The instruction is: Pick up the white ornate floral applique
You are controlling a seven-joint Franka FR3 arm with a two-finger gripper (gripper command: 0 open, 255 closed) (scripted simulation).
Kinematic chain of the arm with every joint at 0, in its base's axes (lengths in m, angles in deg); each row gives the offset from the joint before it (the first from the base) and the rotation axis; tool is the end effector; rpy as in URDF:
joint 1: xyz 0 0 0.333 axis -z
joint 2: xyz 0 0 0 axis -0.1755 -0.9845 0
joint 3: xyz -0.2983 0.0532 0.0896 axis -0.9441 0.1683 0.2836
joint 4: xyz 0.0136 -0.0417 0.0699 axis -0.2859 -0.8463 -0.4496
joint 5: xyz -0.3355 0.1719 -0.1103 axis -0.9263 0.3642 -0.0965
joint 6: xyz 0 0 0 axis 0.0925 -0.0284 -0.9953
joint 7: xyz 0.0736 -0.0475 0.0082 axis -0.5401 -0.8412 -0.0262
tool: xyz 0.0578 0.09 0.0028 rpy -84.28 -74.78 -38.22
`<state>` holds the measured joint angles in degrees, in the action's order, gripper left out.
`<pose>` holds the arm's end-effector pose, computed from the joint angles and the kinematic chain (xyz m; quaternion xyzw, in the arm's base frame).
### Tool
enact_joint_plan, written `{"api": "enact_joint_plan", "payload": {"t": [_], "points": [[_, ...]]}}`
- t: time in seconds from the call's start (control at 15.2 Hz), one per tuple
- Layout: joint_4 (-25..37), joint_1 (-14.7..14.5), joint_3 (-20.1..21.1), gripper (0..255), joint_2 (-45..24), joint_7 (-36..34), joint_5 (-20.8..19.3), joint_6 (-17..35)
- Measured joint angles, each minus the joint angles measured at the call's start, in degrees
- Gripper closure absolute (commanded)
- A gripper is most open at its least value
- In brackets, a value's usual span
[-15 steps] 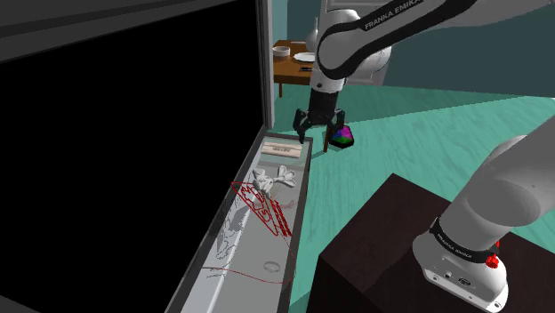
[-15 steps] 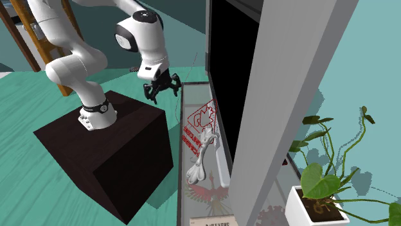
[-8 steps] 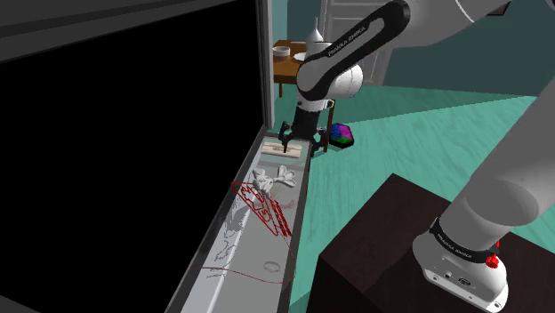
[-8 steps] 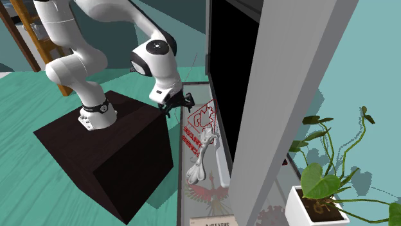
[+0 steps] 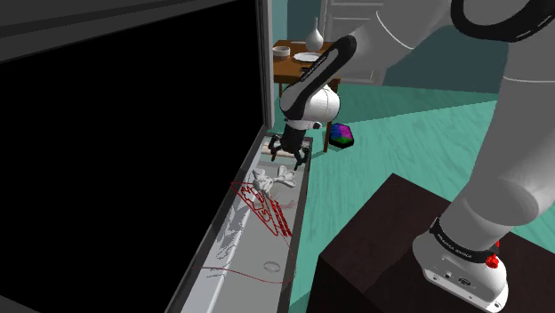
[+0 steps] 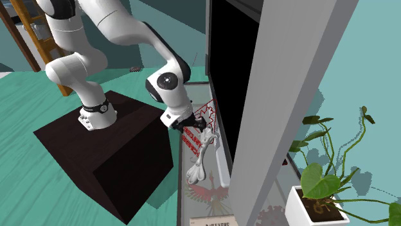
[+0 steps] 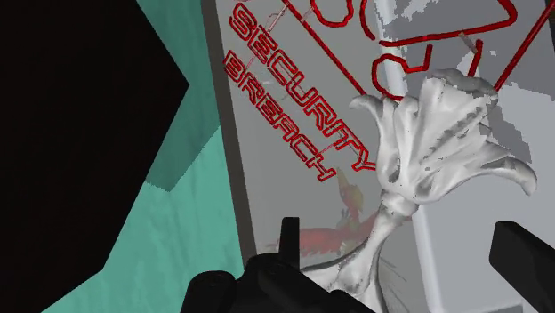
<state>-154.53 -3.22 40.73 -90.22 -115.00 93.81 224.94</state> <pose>0.5348 0.0497 0.2322 -0.8277 0.5330 0.0806 0.1563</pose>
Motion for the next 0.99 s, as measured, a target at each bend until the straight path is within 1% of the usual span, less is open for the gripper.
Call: {"api": "enact_joint_plan", "payload": {"t": [0.33, 0.46, 0.73, 0.99], "points": [[7.6, 0.6, 0.2, 0, -11.5, -3.3, 5.7, 5.2], [9.7, 1.0, 0.6, 0, -15.2, -3.7, 7.8, 7.3], [11.6, 1.3, 1.1, 0, -19.2, -2.8, 9.0, 9.4], [12.7, 1.5, 1.5, 0, -21.6, -1.8, 9.5, 10.7]]}}
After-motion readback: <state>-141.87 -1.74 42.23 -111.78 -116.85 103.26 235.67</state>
